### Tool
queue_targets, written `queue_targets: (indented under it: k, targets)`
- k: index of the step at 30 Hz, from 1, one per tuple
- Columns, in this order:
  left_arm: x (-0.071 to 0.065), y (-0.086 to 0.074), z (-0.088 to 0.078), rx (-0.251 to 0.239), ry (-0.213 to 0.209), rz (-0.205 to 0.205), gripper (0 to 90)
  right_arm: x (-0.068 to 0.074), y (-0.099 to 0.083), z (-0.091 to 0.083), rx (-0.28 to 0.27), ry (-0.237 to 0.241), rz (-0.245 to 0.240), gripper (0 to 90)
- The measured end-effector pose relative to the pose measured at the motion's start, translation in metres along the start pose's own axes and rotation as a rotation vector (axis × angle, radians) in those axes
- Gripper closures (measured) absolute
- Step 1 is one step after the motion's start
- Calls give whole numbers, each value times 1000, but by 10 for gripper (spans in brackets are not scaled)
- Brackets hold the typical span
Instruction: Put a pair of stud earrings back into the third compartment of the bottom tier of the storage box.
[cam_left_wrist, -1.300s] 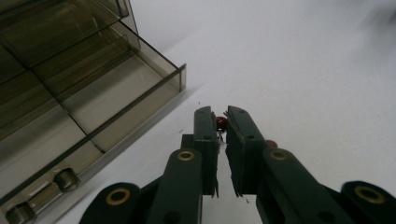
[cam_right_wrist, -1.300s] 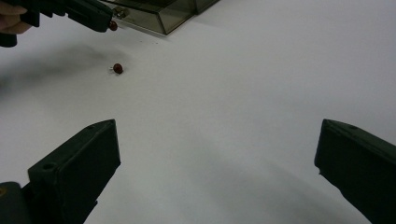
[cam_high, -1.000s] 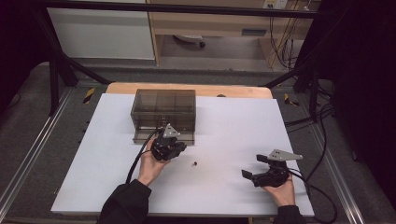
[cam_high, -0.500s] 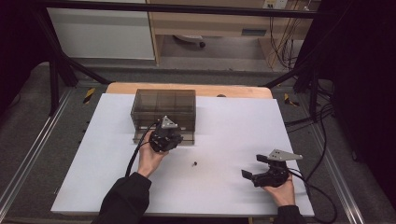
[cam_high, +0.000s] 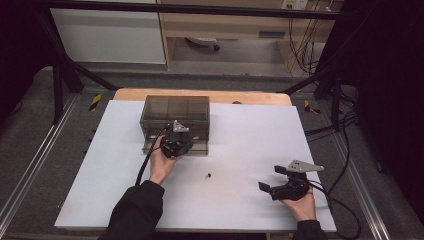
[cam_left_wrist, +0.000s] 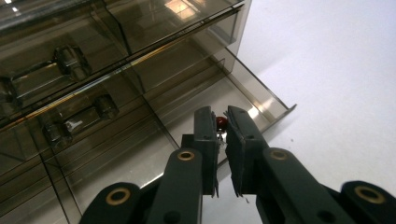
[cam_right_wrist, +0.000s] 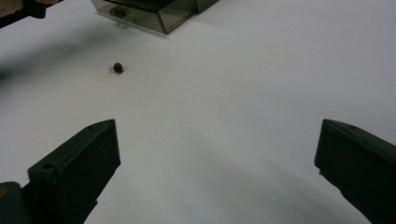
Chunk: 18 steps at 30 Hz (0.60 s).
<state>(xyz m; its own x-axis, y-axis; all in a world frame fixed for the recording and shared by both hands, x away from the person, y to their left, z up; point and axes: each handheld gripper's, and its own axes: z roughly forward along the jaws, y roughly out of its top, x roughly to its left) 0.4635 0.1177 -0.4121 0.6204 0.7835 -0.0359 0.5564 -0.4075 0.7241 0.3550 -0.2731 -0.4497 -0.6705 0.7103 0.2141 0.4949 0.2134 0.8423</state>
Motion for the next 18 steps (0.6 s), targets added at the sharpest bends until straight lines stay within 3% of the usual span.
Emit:
queue_targets:
  k: [2, 3, 5, 12, 13, 14, 18]
  targets:
    - [3, 0, 3, 6, 1, 31, 825, 0, 0, 0, 0, 0, -1, 7]
    - [1, -1, 5, 4, 6, 0, 825, 0, 0, 0, 0, 0, 0, 7]
    - [1, -1, 9, 1, 7, -12, 824, 0, 0, 0, 0, 0, -1, 7]
    - [1, -4, 20, 18, 8, -15, 818, 0, 0, 0, 1, 0, 0, 7]
    - [2, -3, 21, 18, 12, 18, 816, 0, 0, 0, 1, 0, 0, 7]
    - [2, -3, 21, 18, 14, 18, 814, 0, 0, 0, 1, 0, 0, 7]
    - [1, -3, 20, 9, 12, -11, 746, 0, 0, 0, 0, 0, 0, 7]
